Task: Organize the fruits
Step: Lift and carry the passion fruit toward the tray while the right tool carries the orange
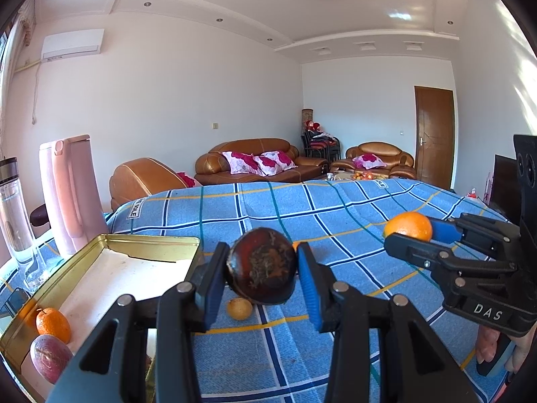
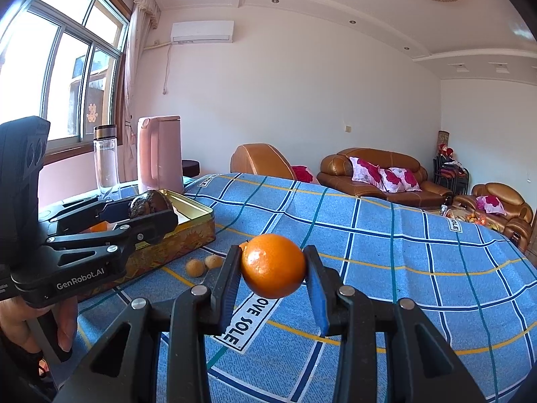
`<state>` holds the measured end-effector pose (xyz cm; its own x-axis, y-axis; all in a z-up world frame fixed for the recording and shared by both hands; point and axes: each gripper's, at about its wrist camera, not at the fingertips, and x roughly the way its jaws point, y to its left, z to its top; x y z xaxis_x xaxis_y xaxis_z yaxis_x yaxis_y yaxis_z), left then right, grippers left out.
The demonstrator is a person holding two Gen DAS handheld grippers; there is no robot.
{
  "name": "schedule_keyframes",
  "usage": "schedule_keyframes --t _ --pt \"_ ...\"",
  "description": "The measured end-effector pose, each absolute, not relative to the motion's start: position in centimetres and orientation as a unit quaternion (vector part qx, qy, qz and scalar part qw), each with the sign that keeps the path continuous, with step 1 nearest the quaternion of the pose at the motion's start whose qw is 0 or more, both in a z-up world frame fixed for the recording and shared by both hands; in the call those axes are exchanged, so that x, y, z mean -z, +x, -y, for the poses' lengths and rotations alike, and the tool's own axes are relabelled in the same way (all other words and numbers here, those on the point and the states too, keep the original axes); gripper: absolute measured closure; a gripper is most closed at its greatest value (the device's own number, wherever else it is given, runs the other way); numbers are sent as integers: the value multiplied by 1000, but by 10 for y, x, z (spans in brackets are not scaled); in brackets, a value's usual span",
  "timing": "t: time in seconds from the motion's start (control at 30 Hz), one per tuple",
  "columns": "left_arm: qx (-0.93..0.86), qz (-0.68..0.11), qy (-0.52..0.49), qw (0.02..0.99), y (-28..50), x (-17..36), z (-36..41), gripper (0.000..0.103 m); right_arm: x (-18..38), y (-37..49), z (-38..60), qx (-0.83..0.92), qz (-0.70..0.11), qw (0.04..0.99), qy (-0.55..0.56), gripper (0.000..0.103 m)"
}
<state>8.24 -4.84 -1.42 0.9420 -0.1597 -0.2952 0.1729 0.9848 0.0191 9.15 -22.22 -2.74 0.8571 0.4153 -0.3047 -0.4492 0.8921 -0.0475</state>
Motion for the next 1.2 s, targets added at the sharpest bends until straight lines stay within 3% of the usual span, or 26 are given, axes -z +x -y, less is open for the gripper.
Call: schedule_keyframes --t 1.2 --pt "42 -161 0 986 59 14 -3 61 29 79 147 -297 -161 939 -70 64"
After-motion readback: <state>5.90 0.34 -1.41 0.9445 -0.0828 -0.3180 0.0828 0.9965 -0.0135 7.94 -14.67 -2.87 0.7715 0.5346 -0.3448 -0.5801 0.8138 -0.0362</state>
